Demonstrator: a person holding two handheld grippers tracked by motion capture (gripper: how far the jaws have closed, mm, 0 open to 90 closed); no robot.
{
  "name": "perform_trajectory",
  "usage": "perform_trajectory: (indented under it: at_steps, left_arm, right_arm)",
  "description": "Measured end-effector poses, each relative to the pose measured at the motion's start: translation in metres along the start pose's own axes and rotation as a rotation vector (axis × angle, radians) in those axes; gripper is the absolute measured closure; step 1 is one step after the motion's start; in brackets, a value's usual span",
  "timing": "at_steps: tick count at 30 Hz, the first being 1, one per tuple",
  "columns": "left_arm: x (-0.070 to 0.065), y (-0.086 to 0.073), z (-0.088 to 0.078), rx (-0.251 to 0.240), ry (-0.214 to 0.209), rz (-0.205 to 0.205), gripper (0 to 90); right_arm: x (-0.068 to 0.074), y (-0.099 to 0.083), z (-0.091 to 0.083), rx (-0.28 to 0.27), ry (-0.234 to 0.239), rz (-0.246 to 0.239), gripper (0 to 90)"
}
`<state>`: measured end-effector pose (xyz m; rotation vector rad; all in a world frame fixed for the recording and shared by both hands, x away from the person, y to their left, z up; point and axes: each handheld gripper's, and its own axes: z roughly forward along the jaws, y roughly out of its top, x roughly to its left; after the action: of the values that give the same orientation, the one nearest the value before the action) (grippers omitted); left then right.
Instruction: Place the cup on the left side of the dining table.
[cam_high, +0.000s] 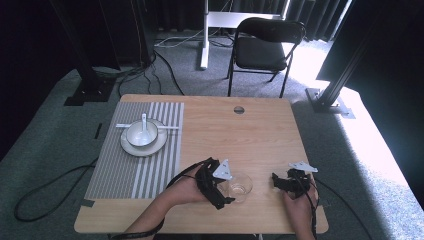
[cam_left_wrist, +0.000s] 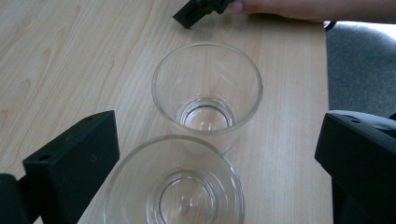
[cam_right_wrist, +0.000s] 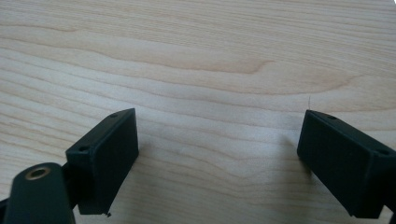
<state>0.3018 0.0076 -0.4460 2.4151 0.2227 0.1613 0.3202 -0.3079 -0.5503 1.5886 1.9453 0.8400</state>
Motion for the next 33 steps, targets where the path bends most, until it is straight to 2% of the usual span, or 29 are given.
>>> perform_trajectory:
  at_steps: [6, 8, 9, 12, 13, 18, 24, 27, 29, 33]
  left_arm:
    - [-0.004, 0.014, 0.018, 0.053, 0.001, 0.019, 0.3]
    - [-0.005, 0.017, 0.023, 0.059, -0.014, 0.007, 0.3]
    - [-0.006, 0.019, 0.025, 0.068, 0.003, 0.007, 0.2]
    - [-0.007, 0.024, 0.032, 0.096, 0.017, 0.006, 0.3]
    - [-0.007, 0.026, 0.034, 0.102, 0.006, 0.005, 0.2]
    - [-0.008, 0.030, 0.043, 0.148, 0.022, 0.008, 0.2]
    - [-0.006, 0.033, 0.049, 0.178, 0.029, -0.009, 0.2]
    - [-0.008, 0.035, 0.053, 0.201, 0.039, -0.005, 0.3]
    - [-0.009, 0.037, 0.056, 0.219, 0.040, 0.014, 0.3]
    - [-0.011, 0.040, 0.057, 0.243, 0.079, 0.025, 3.5]
  right_arm:
    - [0.000, 0.000, 0.000, 0.000, 0.000, 0.000, 12.0]
    - [0.000, 0.000, 0.000, 0.000, 0.000, 0.000, 12.0]
    - [0.000, 0.000, 0.000, 0.000, 0.000, 0.000, 12.0]
    - [0.000, 0.000, 0.000, 0.000, 0.000, 0.000, 12.0]
    - [0.000, 0.000, 0.000, 0.000, 0.000, 0.000, 12.0]
    - [0.000, 0.000, 0.000, 0.000, 0.000, 0.000, 12.0]
    - [0.000, 0.000, 0.000, 0.000, 0.000, 0.000, 12.0]
    - [0.000, 0.000, 0.000, 0.000, 0.000, 0.000, 12.0]
    - [0.000, 0.000, 0.000, 0.000, 0.000, 0.000, 12.0]
    - [0.000, 0.000, 0.000, 0.000, 0.000, 0.000, 12.0]
